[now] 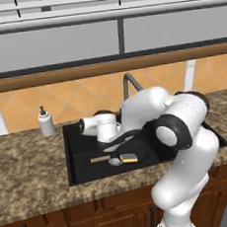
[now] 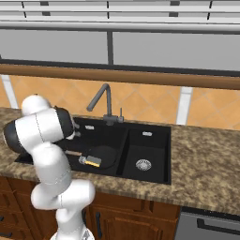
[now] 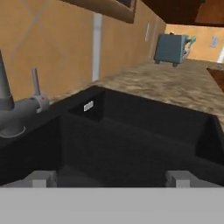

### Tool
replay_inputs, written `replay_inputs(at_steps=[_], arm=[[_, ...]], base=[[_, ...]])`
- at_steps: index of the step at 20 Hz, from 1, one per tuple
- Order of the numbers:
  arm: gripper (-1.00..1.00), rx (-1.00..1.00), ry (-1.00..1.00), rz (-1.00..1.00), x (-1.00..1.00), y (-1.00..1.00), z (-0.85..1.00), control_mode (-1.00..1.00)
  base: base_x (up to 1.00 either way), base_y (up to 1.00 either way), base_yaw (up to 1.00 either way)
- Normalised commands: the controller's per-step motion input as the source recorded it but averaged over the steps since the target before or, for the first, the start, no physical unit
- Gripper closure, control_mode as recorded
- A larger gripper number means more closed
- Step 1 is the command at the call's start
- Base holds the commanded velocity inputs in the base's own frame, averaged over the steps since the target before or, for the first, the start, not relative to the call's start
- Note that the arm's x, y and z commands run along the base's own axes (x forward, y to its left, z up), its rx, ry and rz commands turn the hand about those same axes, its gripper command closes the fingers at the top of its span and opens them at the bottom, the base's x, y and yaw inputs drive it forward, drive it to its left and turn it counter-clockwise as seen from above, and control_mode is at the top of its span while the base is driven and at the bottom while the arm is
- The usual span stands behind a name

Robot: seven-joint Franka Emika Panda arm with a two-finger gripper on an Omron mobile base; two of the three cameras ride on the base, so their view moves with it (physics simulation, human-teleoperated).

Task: Pick the pan and sponge and place them into the sink. Then turn on the water.

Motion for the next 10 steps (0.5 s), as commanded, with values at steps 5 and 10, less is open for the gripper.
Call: replay_inputs(at_steps=[5, 10], arm=[[-1.0, 0.07, -0.56, 0.0, -1.0, 0.28, 0.44, -1.0], [-1.0, 0.16, -0.37, 0.0, -1.0, 0.13, 0.6, -1.0]], base=[[0.0, 0.0, 0.0], [0.0, 0.0, 0.0]])
